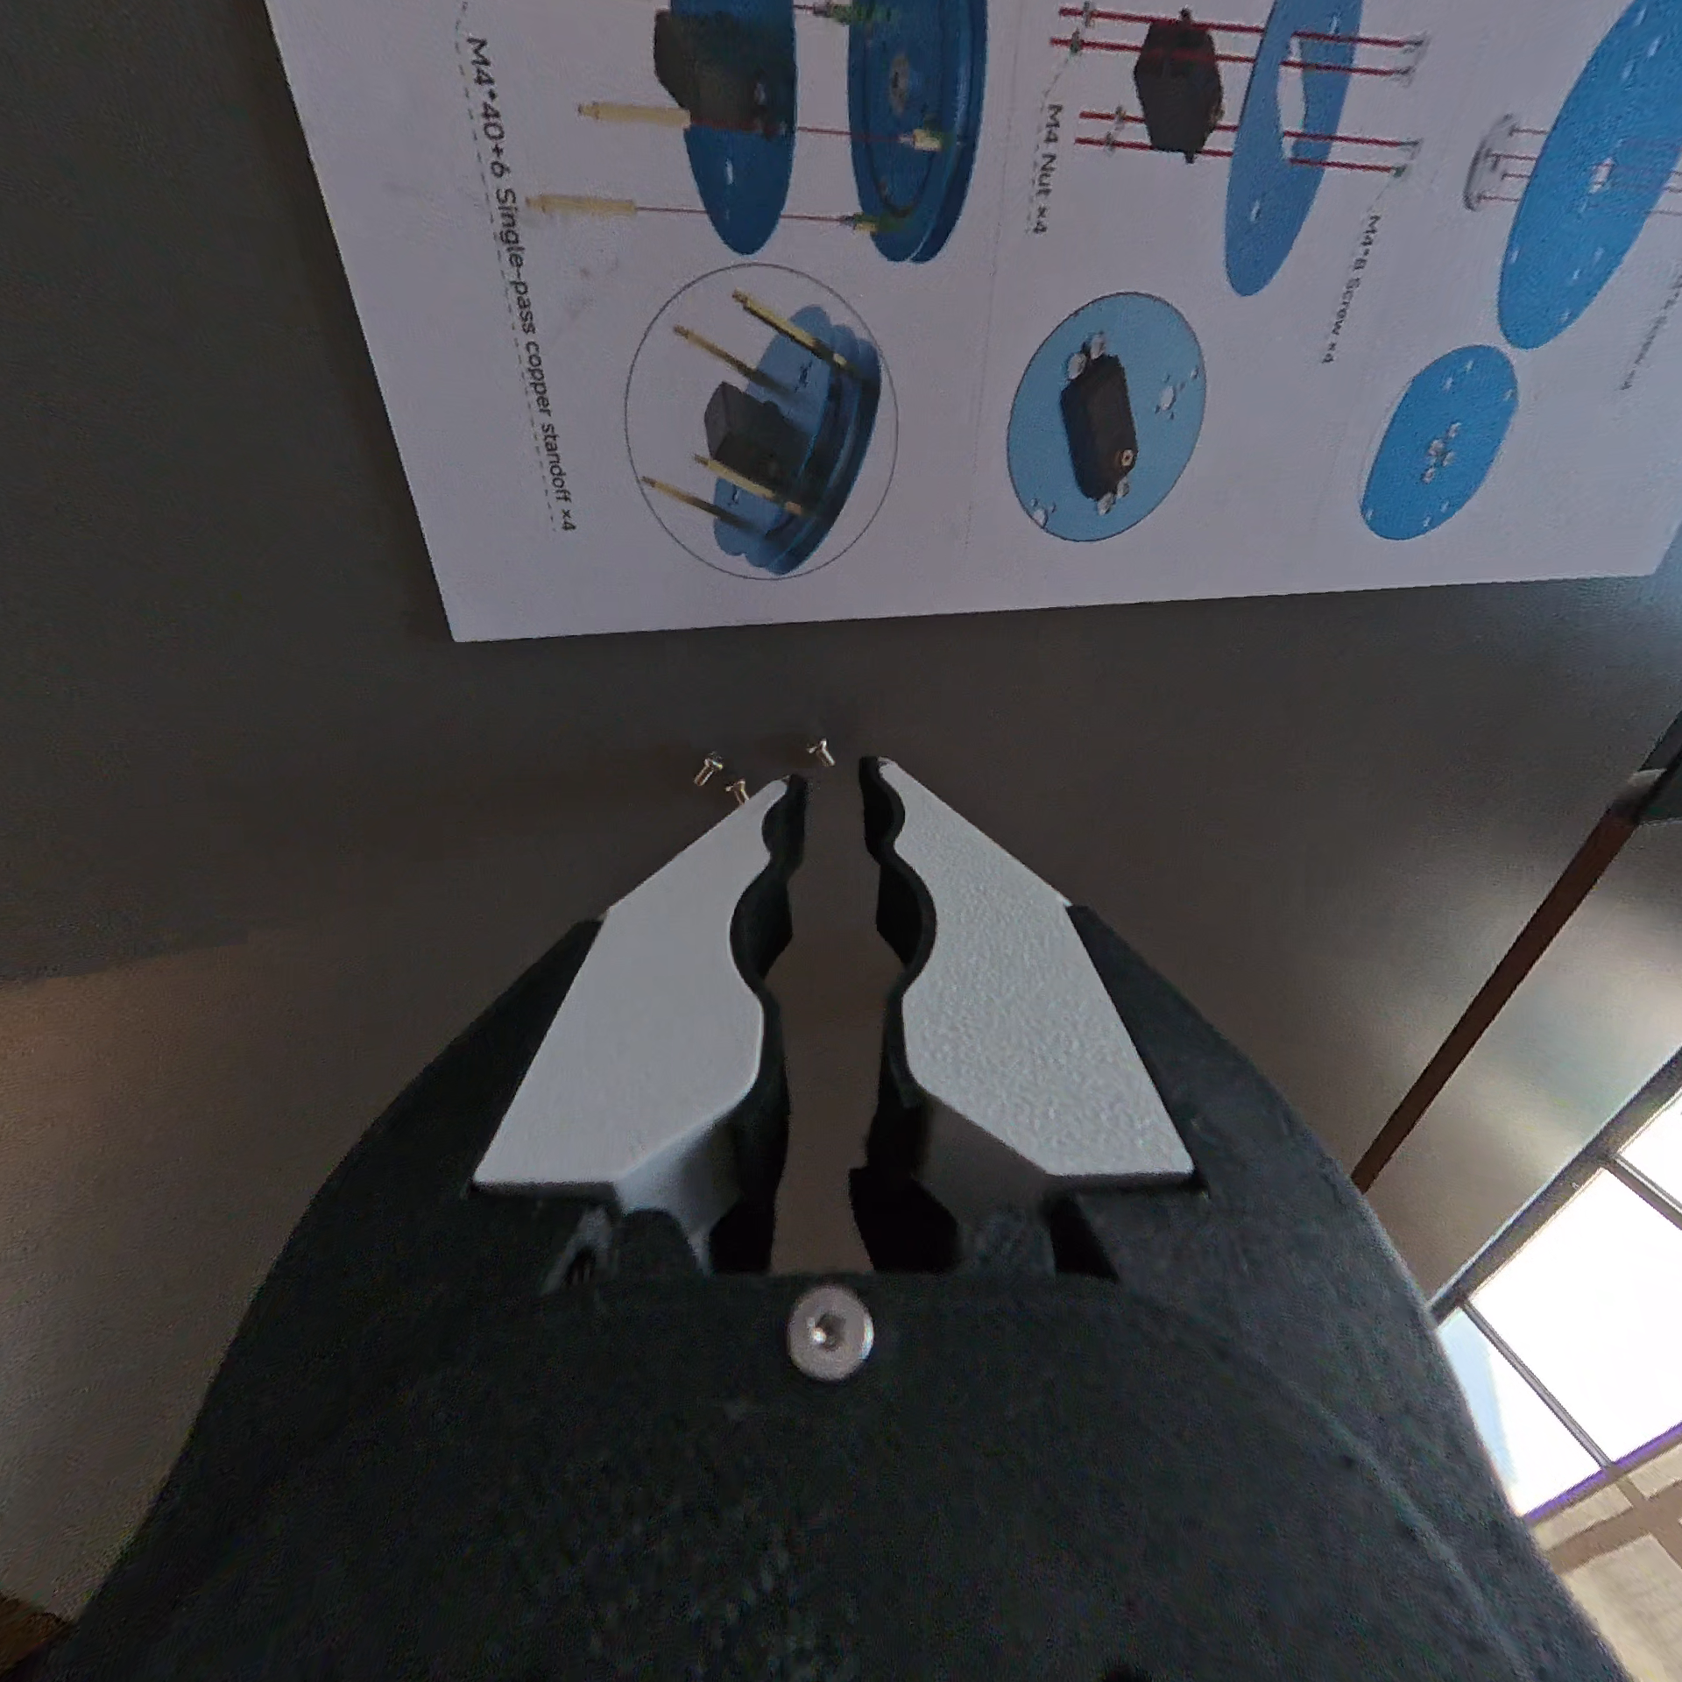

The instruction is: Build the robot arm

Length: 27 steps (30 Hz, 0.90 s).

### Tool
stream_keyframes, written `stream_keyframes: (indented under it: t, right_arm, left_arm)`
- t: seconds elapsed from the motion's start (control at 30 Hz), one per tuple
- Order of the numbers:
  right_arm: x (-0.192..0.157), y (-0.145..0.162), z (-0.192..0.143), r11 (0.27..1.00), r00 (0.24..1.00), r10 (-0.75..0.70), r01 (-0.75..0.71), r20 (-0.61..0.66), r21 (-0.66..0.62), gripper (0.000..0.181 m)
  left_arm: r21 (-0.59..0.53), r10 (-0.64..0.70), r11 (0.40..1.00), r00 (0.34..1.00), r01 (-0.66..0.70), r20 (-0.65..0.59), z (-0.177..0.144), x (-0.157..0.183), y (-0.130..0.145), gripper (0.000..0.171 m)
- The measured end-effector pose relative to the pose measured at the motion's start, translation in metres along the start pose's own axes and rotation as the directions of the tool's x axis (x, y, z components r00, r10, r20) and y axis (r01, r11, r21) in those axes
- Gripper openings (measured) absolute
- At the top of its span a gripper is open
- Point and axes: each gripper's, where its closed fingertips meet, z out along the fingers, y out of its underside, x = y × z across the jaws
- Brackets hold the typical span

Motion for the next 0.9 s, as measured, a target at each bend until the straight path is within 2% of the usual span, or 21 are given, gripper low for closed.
stream_keyframes:
  t: [0.1, 0.23, 0.33, 0.43, 0.53, 0.7, 0.83, 0.9]
  right_arm:
    - [-0.002, -0.008, 0.002, 0.998, 0.999, -0.032, 0.031, 0.016, 0.045, 0.013]
    - [-0.008, -0.012, 0.004, 0.997, 0.997, -0.032, 0.026, 0.075, 0.072, 0.0]
    - [-0.005, -0.009, 0.004, 0.997, 0.995, 0.008, -0.016, 0.096, 0.075, 0.003]
    - [0.005, -0.011, -0.002, 0.992, 0.999, 0.014, -0.019, 0.041, 0.124, 0.008]
    - [0.01, -0.015, -0.013, 0.976, 0.997, 0.061, -0.069, 0.046, 0.208, 0.009]
    - [0.009, 0.001, -0.006, 0.967, 0.98, 0.163, -0.182, 0.113, 0.177, 0.011]
    - [0.003, 0.0, 0.001, 0.934, 0.95, 0.236, -0.28, 0.204, 0.222, 0.014]
    - [0.003, 0.002, 0.005, 0.931, 0.948, 0.244, -0.288, 0.203, 0.225, 0.014]
  left_arm:
    - [-0.022, 0.02, 1.0, 1.0, -0.019, 0.011, 0.005, 0.007, -0.005, 0.033]
    - [-0.067, 0.057, 0.996, 0.998, -0.056, 0.007, 0.014, 0.017, -0.006, 0.033]
    - [-0.101, 0.092, 0.991, 0.996, -0.092, 0.002, 0.017, 0.021, -0.006, 0.033]
    - [-0.122, 0.122, 0.985, 0.993, -0.122, -0.004, 0.017, 0.024, -0.008, 0.033]
    - [-0.135, 0.125, 0.983, 0.992, -0.124, -0.002, 0.014, 0.023, -0.01, 0.033]
    - [-0.136, 0.124, 0.983, 0.992, -0.122, 0.006, 0.009, 0.026, -0.014, 0.033]
    - [-0.151, 0.124, 0.981, 0.992, -0.121, 0.008, 0.01, 0.028, -0.011, 0.033]
    - [-0.161, 0.131, 0.979, 0.991, -0.128, 0.01, 0.011, 0.029, -0.01, 0.033]
